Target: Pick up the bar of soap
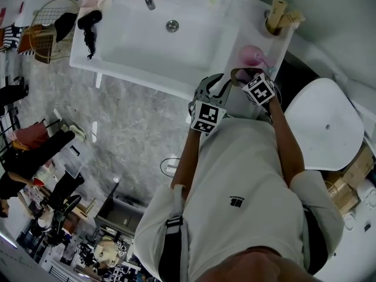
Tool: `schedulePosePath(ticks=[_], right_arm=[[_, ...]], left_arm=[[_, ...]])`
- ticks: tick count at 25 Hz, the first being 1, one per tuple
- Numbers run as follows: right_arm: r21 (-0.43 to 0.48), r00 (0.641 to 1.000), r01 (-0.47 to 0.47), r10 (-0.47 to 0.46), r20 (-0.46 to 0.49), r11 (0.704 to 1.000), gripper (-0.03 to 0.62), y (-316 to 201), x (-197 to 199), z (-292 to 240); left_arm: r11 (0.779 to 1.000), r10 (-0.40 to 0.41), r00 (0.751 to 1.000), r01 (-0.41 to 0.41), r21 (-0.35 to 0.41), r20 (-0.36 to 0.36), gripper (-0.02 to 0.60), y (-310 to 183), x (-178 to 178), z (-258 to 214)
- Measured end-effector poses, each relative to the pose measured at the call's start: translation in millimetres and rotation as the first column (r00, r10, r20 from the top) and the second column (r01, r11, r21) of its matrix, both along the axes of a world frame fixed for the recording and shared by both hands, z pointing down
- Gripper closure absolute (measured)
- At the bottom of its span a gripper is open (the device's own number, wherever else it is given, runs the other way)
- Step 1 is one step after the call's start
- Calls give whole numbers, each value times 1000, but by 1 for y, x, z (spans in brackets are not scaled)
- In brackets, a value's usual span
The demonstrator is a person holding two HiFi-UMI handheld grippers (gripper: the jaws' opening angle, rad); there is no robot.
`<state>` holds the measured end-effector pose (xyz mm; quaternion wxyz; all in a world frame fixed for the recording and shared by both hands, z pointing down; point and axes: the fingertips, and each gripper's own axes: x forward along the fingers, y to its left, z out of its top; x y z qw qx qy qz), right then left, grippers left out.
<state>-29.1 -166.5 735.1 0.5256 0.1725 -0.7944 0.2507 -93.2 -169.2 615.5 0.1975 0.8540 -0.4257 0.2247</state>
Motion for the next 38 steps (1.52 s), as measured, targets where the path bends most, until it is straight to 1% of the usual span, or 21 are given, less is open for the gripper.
schedulePosePath(ticks=[6, 11, 16, 25, 32, 38], right_arm=[[-6, 1000, -15, 15, 20, 1000, 373, 2, 2, -1], [-13, 998, -27, 28, 62, 1000, 373, 6, -1, -6], [1, 994, -47, 47, 99, 999, 373, 6, -4, -15], [24, 984, -87, 83, 155, 996, 373, 8, -9, -30], [55, 966, -160, 145, 213, 986, 373, 11, -13, -48], [92, 942, -240, 209, 263, 966, 375, 12, -15, -70]], left_arm=[[1000, -4, 1000, 4, 5, 5, 469, 2, -2, -2], [1000, -5, 1000, 5, 4, 5, 469, 5, -4, -4], [1000, -6, 1000, 6, 8, 10, 469, 7, -6, -6], [999, 6, 1000, -7, 39, 8, 469, 10, -9, -11], [998, 36, 999, -36, 48, 2, 469, 15, -13, -13], [994, 84, 996, -84, 74, -5, 469, 15, -16, -19]])
